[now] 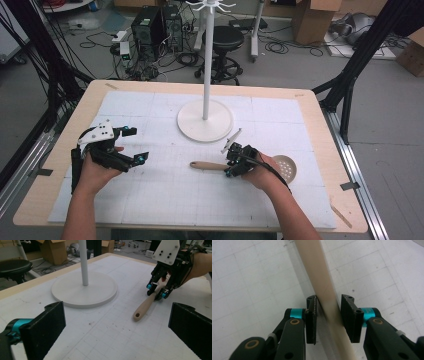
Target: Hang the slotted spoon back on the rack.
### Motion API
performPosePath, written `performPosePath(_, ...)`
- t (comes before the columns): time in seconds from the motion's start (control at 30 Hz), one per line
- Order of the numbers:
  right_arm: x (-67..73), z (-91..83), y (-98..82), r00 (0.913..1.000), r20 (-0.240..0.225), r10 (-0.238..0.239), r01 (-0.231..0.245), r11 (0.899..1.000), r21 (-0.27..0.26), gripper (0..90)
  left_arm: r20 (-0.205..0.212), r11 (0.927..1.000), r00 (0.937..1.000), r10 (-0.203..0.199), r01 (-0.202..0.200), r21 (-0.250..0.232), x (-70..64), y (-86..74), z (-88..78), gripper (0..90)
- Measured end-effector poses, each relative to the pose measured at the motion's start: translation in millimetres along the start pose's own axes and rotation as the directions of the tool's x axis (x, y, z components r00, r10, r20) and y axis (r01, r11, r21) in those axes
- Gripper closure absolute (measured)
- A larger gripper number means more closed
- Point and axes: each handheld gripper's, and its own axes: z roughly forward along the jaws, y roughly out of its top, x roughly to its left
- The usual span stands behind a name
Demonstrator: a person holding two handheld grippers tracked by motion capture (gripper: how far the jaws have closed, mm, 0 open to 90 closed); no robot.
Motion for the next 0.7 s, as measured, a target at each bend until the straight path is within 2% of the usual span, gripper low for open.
performPosePath(0.17, 2.2, -0.2, 2.8, 0.9995, -0.005, -0.032, 0.032, 0.999, 0.018, 75.4, -0.002, 1.0000, 1.0000, -0.005, 0.005, -0.006, -0.1, 0.1, -0.8, 1.6)
performPosePath(0.23, 2.8, -0.2, 2.4, 0.9999, -0.011, -0.010, 0.010, 1.000, 0.016, 75.5, -0.001, 1.0000, 1.0000, -0.001, 0.001, -0.006, 0.4, 0.2, -1.3, 1.6)
performPosePath(0.4, 2.7, -5.2, 1.6, 0.9998, -0.015, -0.015, 0.015, 1.000, -0.008, 75.6, -0.004, 0.9999, 1.0000, -0.005, 0.004, -0.011, 0.7, 0.3, -2.2, 1.6)
performPosePath(0.47, 2.6, -10.1, 0.8, 0.9999, -0.013, -0.006, 0.005, 0.999, -0.042, 75.6, -0.002, 0.9999, 1.0000, -0.005, 0.005, -0.013, 1.4, 0.3, -2.8, 1.6)
performPosePath(0.53, 1.4, -20.7, -0.8, 1.0000, 0.003, 0.006, -0.005, 0.993, -0.122, 75.6, -0.006, 0.9998, 1.0000, -0.008, 0.008, -0.017, 1.4, 0.3, -3.2, 1.6)
performPosePath(0.6, 1.9, -32.9, -1.6, 0.9995, 0.029, 0.015, -0.009, 0.982, -0.190, 75.6, -0.003, 0.9998, 1.0000, -0.009, 0.009, -0.020, 1.3, 0.4, -3.4, 1.6)
performPosePath(0.63, 1.9, -35.6, -1.5, 0.9992, 0.036, 0.018, -0.010, 0.979, -0.204, 75.6, -0.004, 0.9998, 1.0000, -0.008, 0.008, -0.020, 1.3, 0.5, -3.6, 1.6)
performPosePath(0.7, 1.6, -48.5, -1.4, 0.9985, 0.048, 0.026, -0.012, 0.964, -0.267, 75.6, -0.004, 0.9997, 0.9999, -0.009, 0.009, -0.022, 1.2, 0.5, -3.7, 1.6)
